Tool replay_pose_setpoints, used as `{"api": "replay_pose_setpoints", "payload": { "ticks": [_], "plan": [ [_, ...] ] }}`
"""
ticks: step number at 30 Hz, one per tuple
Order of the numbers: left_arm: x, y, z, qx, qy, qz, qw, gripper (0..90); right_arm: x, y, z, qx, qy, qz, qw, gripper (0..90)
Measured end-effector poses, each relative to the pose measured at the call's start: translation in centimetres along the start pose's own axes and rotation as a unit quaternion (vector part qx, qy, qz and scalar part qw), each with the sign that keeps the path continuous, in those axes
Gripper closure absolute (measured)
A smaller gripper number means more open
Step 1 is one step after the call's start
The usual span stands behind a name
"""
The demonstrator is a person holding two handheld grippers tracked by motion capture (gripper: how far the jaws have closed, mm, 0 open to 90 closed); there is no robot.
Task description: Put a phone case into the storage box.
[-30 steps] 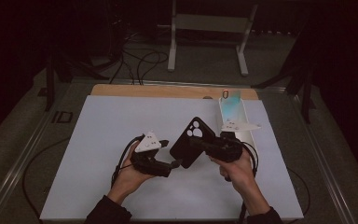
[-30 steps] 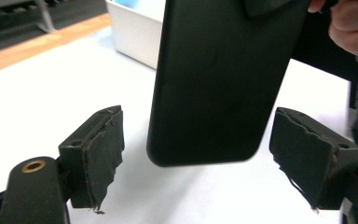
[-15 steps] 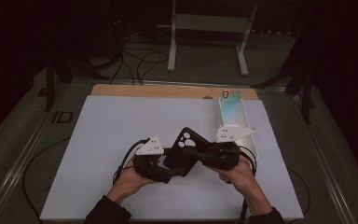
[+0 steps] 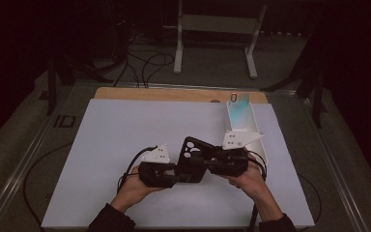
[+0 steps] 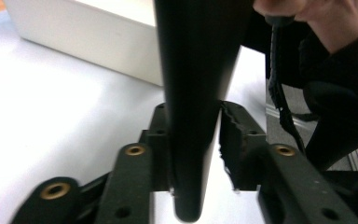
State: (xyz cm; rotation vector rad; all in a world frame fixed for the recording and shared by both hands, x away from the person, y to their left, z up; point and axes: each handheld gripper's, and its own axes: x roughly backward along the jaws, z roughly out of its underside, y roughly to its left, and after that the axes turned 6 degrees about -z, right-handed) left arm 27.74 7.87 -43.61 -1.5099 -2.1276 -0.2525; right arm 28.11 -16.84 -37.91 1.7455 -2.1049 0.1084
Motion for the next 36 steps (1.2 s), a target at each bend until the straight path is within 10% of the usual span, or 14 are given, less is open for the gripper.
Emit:
{"api": "replay_pose_setpoints", "payload": {
  "ticks": [16,36],
  "plan": [
    [0.19,0.17,0.38,0.005,-0.017,-0.038,0.9991,80.6,-0.79,0.24,-0.09,-0.009,0.022,0.101,0.9946,20.6],
    [-0.24,0.05,0.64,0.030,-0.027,-0.089,0.9952,80.7,-0.82,0.45,-0.87,-0.103,-0.035,0.164,0.9804,13.0]
  ]
}}
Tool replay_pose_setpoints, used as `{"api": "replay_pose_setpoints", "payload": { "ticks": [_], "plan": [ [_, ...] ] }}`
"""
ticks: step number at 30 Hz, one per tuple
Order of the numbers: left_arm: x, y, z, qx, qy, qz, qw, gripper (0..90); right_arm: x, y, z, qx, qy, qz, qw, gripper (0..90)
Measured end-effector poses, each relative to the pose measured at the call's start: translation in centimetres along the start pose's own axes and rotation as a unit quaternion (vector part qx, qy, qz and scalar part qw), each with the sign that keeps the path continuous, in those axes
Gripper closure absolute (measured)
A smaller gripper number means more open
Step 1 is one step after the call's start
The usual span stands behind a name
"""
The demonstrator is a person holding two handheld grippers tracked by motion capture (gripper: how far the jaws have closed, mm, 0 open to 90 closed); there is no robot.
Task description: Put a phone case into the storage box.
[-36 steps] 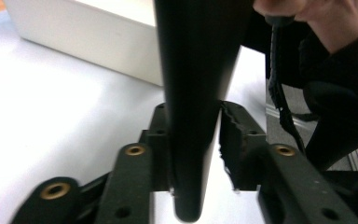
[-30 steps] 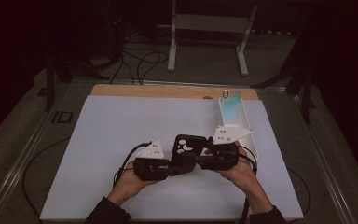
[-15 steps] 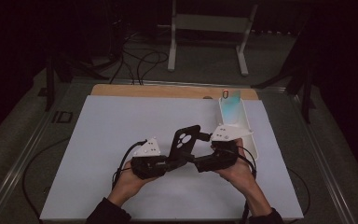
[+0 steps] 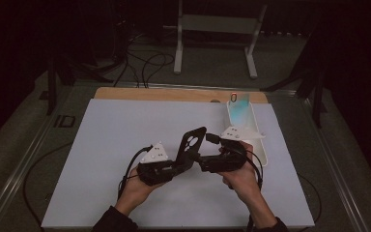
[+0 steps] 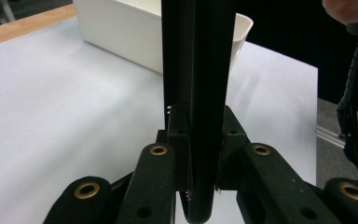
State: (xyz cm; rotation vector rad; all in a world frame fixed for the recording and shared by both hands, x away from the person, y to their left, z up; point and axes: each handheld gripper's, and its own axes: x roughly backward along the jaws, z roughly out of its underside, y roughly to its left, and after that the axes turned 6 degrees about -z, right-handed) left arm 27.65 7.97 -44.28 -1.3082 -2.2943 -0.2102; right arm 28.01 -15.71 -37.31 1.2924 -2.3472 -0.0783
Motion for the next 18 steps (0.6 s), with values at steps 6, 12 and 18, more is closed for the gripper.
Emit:
{"api": "replay_pose_setpoints", "payload": {
  "ticks": [6,12,18],
  "plan": [
    [-0.4,-0.3,0.1,-0.002,0.007,-0.008,0.9999,80.7,-0.8,0.1,-0.2,-0.016,-0.007,0.013,0.9998,14.2],
    [-0.7,-0.5,0.3,0.007,0.008,-0.008,0.9999,80.7,-1.5,0.5,-0.4,-0.019,-0.008,0.023,0.9995,12.8],
    [-1.0,-0.9,0.3,0.003,0.013,-0.014,0.9998,80.7,-2.1,0.8,-0.6,-0.017,-0.011,0.027,0.9994,10.7]
  ]
}}
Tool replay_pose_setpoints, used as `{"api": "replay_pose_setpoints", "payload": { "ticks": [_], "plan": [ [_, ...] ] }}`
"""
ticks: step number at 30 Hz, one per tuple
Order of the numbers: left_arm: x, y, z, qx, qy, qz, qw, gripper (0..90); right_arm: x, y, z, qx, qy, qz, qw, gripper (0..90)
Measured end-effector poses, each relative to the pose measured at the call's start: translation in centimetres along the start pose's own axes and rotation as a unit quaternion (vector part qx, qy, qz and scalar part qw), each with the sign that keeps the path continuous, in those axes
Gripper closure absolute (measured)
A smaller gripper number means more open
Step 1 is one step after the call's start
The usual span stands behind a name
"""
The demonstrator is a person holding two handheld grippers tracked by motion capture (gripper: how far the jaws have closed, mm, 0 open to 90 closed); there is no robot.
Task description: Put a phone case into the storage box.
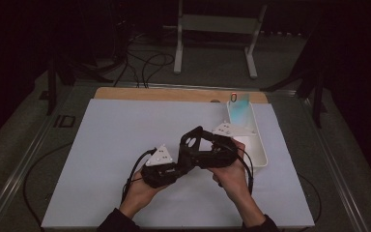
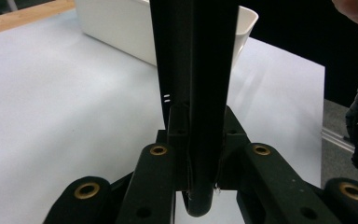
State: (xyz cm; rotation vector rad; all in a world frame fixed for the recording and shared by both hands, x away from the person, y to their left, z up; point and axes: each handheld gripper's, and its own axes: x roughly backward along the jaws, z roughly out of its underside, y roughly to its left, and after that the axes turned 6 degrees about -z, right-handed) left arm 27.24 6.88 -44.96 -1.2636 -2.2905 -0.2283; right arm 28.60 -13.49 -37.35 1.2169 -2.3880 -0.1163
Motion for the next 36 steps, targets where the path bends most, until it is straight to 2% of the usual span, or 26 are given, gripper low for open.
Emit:
{"api": "replay_pose_setpoints", "payload": {
  "ticks": [6,12,15,17,22,23,24,27,28,30,32,36],
  "plan": [
    [0.0,0.0,0.1,0.001,0.000,0.001,1.0000,80.6,-0.4,0.1,0.0,0.003,0.004,0.006,1.0000,11.5],
    [-0.1,0.2,0.2,0.003,-0.001,-0.008,1.0000,77.9,-0.4,0.2,0.0,0.009,0.004,0.013,0.9999,13.2],
    [-0.1,0.3,0.2,0.007,-0.001,-0.007,1.0000,65.6,-0.5,0.3,0.1,0.015,0.007,0.010,0.9998,13.6],
    [0.0,0.5,0.2,0.012,-0.002,-0.007,0.9999,60.5,-0.6,0.3,0.1,0.016,0.009,0.013,0.9998,13.8],
    [0.4,0.8,0.4,0.018,-0.005,-0.028,0.9994,39.8,-0.7,0.3,0.1,0.019,0.009,0.013,0.9997,13.9],
    [0.6,0.9,0.5,0.019,-0.007,-0.047,0.9987,39.8,-0.7,0.2,0.1,0.019,0.009,0.014,0.9997,14.0],
    [0.8,0.9,0.5,0.020,-0.008,-0.053,0.9984,27.3,-0.7,0.2,0.2,0.019,0.008,0.015,0.9997,14.0],
    [1.2,1.0,0.6,0.023,-0.011,-0.073,0.9970,14.5,-0.7,0.1,0.2,0.018,0.007,0.018,0.9996,14.0],
    [1.4,1.1,0.7,0.021,-0.012,-0.076,0.9968,13.4,-0.7,0.1,0.2,0.017,0.007,0.018,0.9997,14.0],
    [1.8,1.3,0.8,0.020,-0.014,-0.090,0.9956,5.4,-0.7,0.1,0.2,0.017,0.007,0.018,0.9997,14.1],
    [2.2,1.5,0.9,0.024,-0.022,-0.099,0.9945,0.6,-0.7,0.1,0.2,0.017,0.008,0.018,0.9997,14.1],
    [3.0,2.0,1.3,0.022,-0.037,-0.122,0.9916,0.1,-0.6,0.0,0.3,0.017,0.006,0.018,0.9997,14.1]
  ]
}}
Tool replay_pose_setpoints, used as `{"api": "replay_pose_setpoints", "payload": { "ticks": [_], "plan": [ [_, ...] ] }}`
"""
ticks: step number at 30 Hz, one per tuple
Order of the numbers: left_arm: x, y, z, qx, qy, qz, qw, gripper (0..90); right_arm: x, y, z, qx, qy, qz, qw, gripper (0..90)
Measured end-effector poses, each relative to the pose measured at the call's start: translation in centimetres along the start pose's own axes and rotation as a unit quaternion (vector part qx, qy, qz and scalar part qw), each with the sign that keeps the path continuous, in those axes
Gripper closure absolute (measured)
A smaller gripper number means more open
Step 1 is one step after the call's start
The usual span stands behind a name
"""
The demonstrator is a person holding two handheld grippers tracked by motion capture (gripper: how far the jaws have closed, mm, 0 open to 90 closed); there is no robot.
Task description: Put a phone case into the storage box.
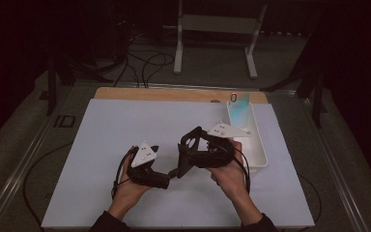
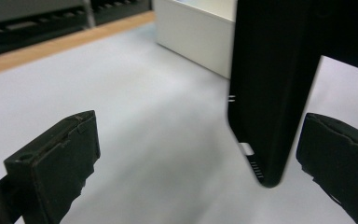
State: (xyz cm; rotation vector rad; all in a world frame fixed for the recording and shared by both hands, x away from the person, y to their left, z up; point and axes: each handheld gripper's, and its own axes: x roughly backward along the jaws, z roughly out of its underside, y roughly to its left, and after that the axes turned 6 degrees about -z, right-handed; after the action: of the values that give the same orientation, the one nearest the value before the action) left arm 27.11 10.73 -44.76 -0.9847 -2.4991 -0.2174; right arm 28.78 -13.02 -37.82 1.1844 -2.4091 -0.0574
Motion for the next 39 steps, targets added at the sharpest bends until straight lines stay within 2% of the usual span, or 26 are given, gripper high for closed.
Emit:
{"api": "replay_pose_setpoints", "payload": {
  "ticks": [5,10,13,20,25,29,32,39],
  "plan": [
    [0.9,1.1,0.9,0.001,0.000,-0.022,0.9997,0.1,0.1,-0.2,0.1,-0.002,-0.002,0.001,1.0000,14.1],
    [2.0,2.4,2.1,0.015,0.000,-0.044,0.9989,0.1,0.3,-0.4,0.2,-0.005,-0.003,0.004,1.0000,14.1],
    [2.8,3.2,2.8,0.023,-0.007,-0.048,0.9986,0.1,0.2,-0.5,0.2,-0.008,-0.003,0.003,1.0000,14.1],
    [4.4,4.5,4.7,0.021,-0.002,-0.067,0.9975,0.1,0.2,-0.5,0.2,-0.008,-0.005,0.005,0.9999,14.1],
    [5.7,5.6,6.0,0.031,-0.007,-0.081,0.9963,0.1,0.2,-0.6,0.1,-0.009,-0.006,0.007,0.9999,14.1],
    [6.4,5.9,6.6,0.033,-0.011,-0.084,0.9958,0.1,0.1,-0.7,0.1,-0.009,-0.006,0.009,0.9999,14.2],
    [6.5,6.0,6.9,0.029,-0.002,-0.092,0.9954,0.1,0.1,-0.8,0.1,-0.011,-0.007,0.011,0.9999,14.2],
    [6.9,6.3,7.8,0.040,0.003,-0.102,0.9940,0.0,0.3,-1.2,0.0,-0.013,-0.011,0.016,0.9997,14.2]
  ]
}}
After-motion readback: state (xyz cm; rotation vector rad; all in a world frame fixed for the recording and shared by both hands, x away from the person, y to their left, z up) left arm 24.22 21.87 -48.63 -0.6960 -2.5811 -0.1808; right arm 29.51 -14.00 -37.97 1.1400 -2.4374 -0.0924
